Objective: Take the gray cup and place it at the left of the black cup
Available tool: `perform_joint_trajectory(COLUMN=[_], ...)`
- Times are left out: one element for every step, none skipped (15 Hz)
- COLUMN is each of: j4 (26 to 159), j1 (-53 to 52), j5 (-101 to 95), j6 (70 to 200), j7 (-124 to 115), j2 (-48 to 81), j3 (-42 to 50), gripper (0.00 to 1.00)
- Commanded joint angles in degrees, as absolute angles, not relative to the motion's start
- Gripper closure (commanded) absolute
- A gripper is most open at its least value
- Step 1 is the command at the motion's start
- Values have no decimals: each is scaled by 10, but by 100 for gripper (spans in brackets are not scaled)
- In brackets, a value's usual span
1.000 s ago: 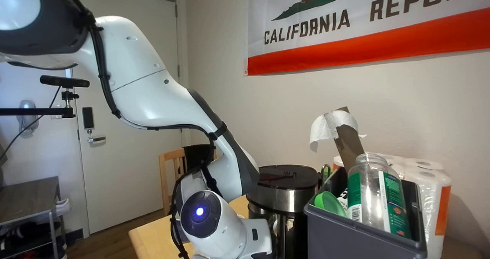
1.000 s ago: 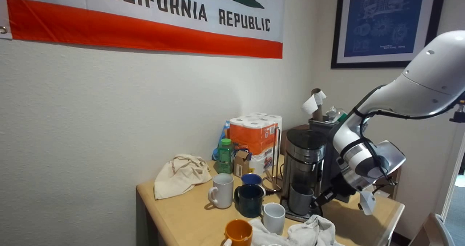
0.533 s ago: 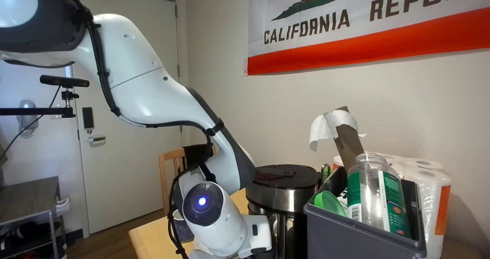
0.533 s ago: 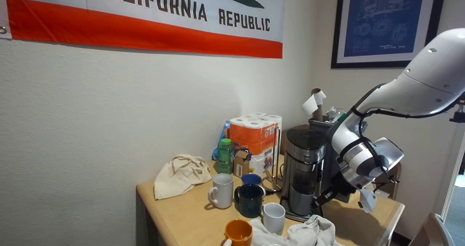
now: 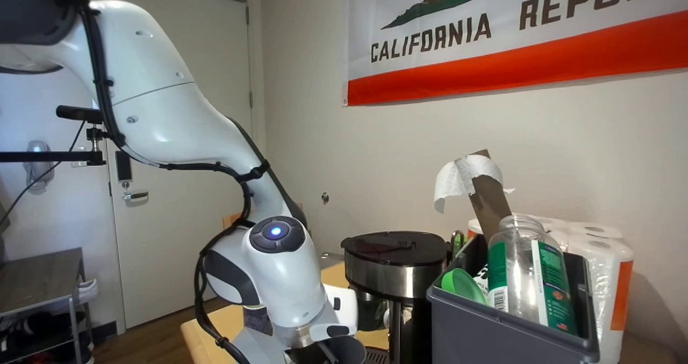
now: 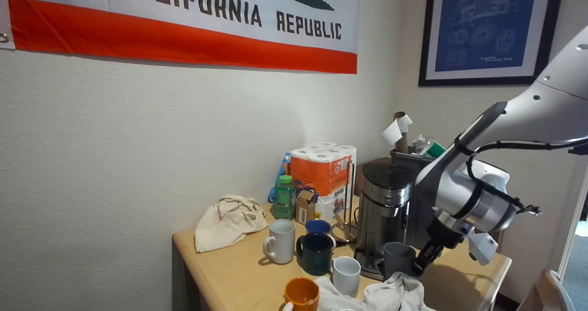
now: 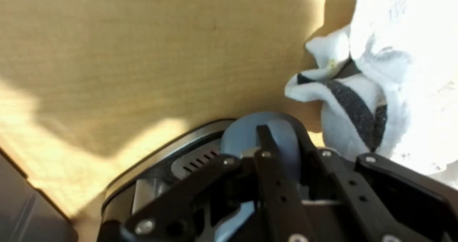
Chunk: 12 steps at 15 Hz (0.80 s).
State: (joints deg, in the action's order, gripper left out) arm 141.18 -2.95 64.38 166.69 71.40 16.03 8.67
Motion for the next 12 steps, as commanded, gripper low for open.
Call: perform_joint_trajectory(j4=[1484,1491,1493,1494,1488,1483,1478,1473,1468,1462,1455,1449], j1=[-96,-111,-116,-50,-108,-98,-99,-101,-104,-109,-69,-71], j5=[479,426,379,326,332,330,342,358,366,382,389,409], j6=[1629,1614,1597,1584,1556,1536,1519,1506,1489,1477,1459,1449], j7=[561,519,484,447,451,447,458,468,470,481,483,497], j2=[83,64,48,27,15,2,-10,-19,-30,-32,-36,-35], j3=[157,176,187,123,176,160,154,148,144,139,88,80], gripper=[93,93,93,93,93,93,93,93,93,93,93,93])
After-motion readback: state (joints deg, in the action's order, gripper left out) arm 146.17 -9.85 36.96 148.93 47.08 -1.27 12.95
